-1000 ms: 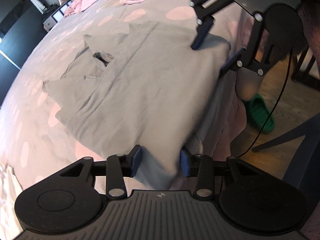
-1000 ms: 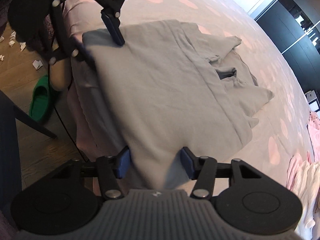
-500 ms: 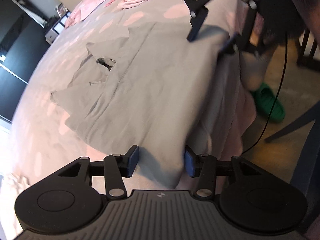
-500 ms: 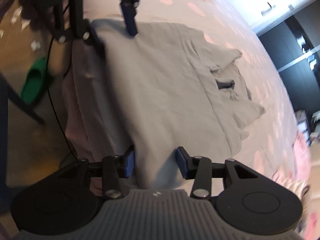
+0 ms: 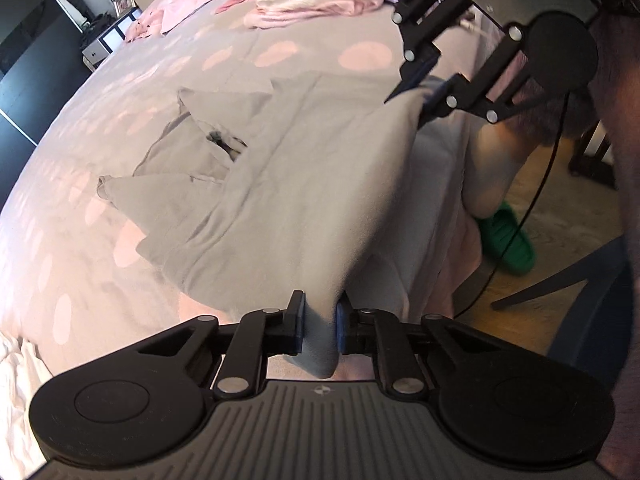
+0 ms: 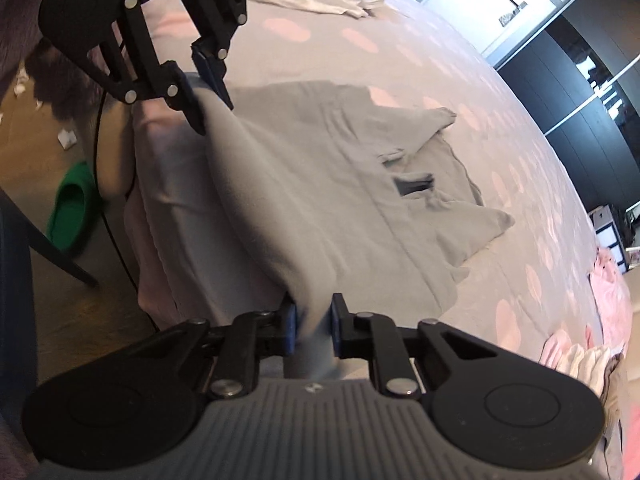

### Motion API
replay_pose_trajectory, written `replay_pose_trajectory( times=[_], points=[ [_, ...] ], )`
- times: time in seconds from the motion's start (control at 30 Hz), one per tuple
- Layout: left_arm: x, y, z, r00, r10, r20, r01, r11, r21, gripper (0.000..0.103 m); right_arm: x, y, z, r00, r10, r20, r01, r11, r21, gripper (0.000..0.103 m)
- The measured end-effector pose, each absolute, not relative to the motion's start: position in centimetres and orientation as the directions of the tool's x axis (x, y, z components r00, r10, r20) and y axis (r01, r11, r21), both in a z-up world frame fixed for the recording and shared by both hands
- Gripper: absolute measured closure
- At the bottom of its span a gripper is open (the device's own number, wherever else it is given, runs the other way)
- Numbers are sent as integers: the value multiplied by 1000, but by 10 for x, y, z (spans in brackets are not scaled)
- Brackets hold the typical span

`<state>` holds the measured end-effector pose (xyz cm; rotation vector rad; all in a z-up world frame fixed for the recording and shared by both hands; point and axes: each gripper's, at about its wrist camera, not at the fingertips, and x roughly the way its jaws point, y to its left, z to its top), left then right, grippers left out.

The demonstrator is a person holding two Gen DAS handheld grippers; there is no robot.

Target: Fold clothes

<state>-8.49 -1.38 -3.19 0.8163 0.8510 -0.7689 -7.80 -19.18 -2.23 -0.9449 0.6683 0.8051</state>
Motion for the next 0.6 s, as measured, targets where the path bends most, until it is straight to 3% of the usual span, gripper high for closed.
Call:
replay_pose_trajectory(
  times=[0.33, 0.6],
  points=[
    [-86, -10, -43, 321, -249, -914, 871, 456, 181, 90, -89, -195, -22, 433, 310, -846, -887, 313, -340, 85],
    [-75, -3, -31, 246, -298, -922, 868, 490, 74, 75, -93, -205, -14, 372, 316, -873, -904, 335, -264, 72]
  ],
)
